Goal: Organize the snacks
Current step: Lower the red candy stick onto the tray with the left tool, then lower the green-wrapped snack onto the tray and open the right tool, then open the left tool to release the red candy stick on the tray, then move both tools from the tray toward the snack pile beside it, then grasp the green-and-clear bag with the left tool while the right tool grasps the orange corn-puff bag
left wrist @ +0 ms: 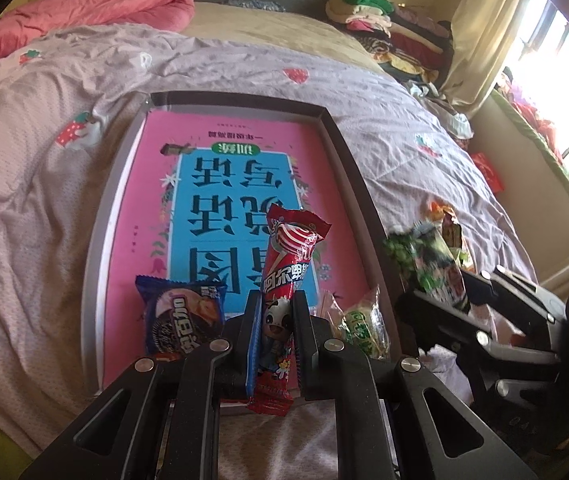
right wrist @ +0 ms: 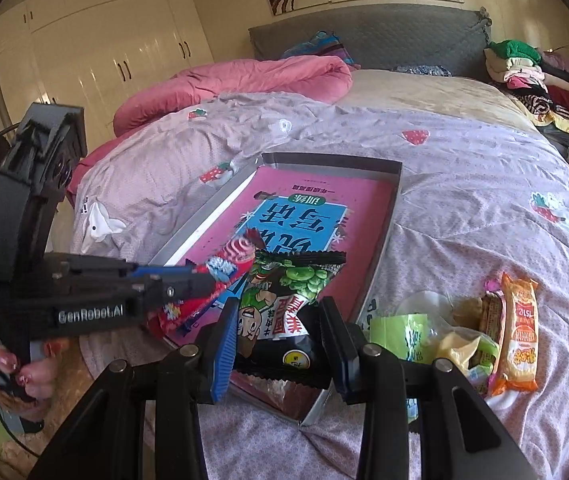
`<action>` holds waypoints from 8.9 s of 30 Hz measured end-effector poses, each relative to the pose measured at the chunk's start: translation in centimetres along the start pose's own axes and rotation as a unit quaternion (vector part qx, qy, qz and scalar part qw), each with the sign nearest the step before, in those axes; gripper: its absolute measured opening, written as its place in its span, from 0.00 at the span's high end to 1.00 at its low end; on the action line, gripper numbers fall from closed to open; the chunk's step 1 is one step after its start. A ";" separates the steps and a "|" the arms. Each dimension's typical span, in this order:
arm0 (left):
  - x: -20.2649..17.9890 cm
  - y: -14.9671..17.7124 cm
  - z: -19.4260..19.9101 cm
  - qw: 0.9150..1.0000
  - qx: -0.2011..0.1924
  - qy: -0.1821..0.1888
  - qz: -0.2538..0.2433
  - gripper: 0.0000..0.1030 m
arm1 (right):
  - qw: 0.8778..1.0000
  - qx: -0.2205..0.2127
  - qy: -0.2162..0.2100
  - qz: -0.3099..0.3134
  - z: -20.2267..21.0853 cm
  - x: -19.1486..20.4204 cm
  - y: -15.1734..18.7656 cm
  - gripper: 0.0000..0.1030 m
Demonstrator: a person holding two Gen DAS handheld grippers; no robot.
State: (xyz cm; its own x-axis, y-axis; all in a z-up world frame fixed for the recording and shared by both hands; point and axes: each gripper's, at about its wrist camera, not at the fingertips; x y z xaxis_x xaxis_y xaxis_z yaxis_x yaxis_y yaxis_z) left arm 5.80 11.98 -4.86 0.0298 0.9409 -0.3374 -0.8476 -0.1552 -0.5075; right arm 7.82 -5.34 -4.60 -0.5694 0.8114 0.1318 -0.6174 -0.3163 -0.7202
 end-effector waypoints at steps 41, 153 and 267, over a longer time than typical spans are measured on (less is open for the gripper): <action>1.7 0.6 -2.6 1.000 0.027 -0.012 0.009 0.85 | 0.998 0.056 0.010 -0.007 -5.9 0.0 -0.8 0.61; -4.2 -0.9 4.2 0.998 -0.051 0.006 -0.023 0.26 | 0.994 -0.049 0.090 -0.039 4.8 -4.8 1.0 0.37; -15.0 -2.5 -11.1 0.973 0.088 0.040 -0.210 0.35 | 0.981 0.075 0.124 -0.129 -2.0 -17.8 3.6 0.47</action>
State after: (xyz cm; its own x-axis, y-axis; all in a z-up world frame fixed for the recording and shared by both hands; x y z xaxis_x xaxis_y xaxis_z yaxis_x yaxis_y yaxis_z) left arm 13.35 -5.09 -7.33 0.4282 0.8827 -0.1936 -0.8292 0.2986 -0.4726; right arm 16.81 -19.88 -10.92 -0.2462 0.9626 0.1132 -0.8071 -0.1389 -0.5738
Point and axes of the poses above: each gripper's, at about its wrist camera, not at the fingertips, and z roughly against the way its jaws point, x to its left, y to its underside, and after that the axes turned 7 degrees about y, right-handed
